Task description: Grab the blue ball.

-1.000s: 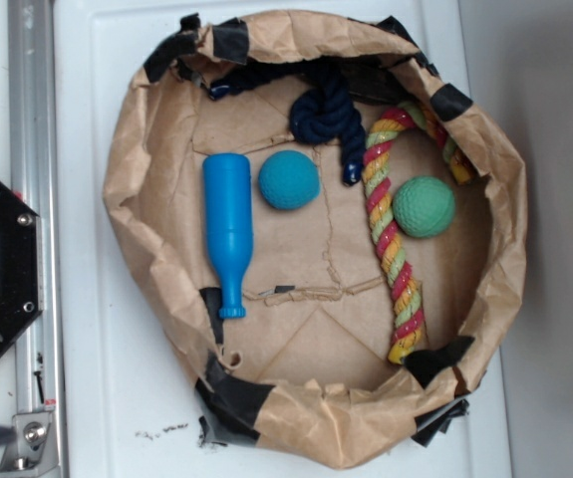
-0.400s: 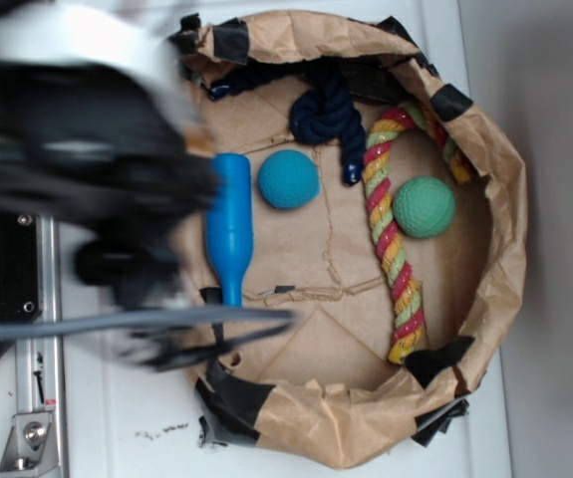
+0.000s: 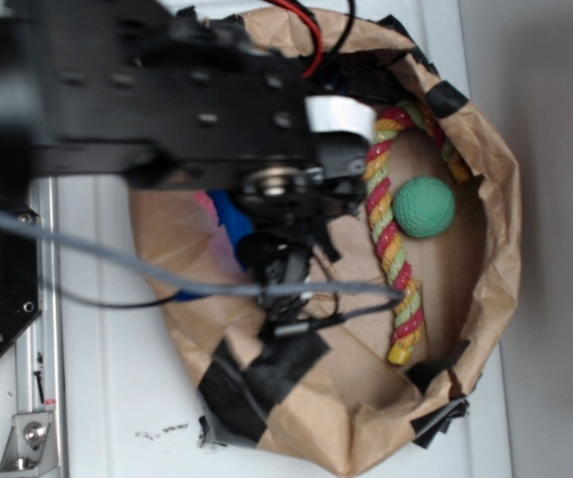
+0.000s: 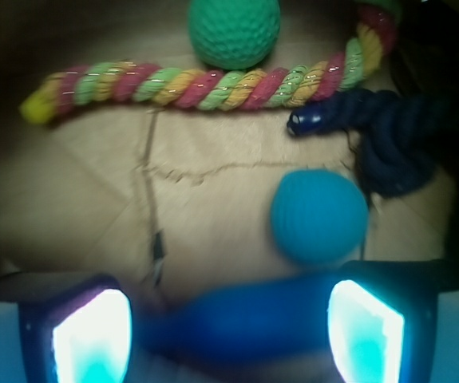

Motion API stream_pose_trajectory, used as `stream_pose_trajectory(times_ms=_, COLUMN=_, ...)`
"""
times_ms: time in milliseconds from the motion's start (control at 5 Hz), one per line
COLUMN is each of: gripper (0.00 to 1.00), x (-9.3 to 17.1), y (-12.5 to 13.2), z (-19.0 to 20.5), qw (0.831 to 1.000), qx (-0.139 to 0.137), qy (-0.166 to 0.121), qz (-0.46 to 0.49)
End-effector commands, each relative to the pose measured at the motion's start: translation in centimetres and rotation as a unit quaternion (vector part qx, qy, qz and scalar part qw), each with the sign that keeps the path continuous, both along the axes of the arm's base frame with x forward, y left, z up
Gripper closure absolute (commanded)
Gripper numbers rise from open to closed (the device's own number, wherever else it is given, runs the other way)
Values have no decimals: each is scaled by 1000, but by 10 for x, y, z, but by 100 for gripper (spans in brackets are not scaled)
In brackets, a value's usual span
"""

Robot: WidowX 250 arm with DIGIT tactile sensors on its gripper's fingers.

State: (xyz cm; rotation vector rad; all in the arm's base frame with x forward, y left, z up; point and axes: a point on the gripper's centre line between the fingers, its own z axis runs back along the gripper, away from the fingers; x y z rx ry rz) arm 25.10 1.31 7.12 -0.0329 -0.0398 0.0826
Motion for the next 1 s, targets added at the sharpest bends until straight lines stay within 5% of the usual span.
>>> stream_pose_trajectory(times_ms=0, gripper=0, x=-3, y=46, z=-33, qw=1000, qx=16, qy=7, qz=11)
stream_pose_trajectory(times_ms=200, gripper=0, x=7, y=48, z=-44, qw=999, qx=30, qy=17, qz=-8)
stream_pose_trajectory(times_ms=400, gripper=100, x=8, y=45, z=-38, qw=999, qx=43, qy=13, qz=-19)
stream_pose_trajectory(times_ms=800, gripper=100, x=9, y=35, z=62, qw=996, qx=45, qy=-77, qz=-28)
